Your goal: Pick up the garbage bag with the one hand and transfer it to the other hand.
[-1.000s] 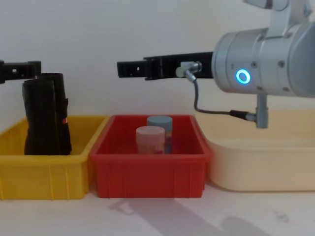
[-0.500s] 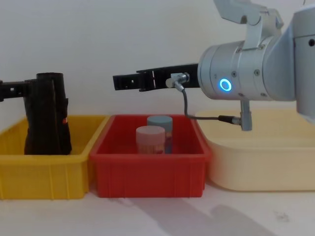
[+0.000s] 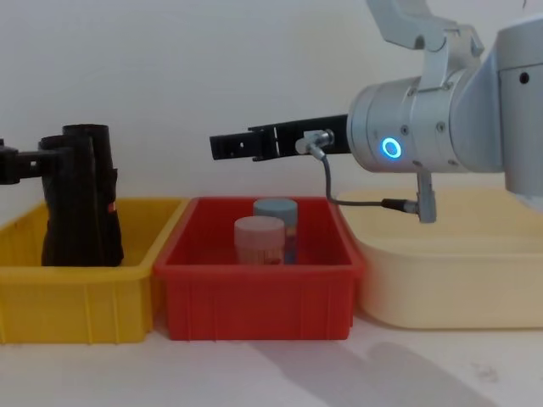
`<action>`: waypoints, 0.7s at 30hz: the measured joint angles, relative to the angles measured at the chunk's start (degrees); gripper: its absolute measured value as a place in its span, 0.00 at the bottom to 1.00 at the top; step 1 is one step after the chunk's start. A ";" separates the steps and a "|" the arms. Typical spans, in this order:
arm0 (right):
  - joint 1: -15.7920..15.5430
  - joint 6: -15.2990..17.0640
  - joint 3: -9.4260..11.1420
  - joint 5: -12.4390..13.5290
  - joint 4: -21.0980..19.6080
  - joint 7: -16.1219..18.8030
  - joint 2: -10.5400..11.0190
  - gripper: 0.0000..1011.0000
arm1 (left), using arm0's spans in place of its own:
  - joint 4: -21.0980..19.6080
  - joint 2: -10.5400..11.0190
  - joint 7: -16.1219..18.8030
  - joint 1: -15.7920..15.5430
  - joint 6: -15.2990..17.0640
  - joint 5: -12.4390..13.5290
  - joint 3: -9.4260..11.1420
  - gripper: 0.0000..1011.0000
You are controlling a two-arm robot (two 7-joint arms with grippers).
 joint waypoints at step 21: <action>0.56 1.60 1.43 -0.07 3.40 1.82 0.39 0.99 | 7.94 -1.73 -2.42 -6.56 -0.70 0.76 3.43 0.99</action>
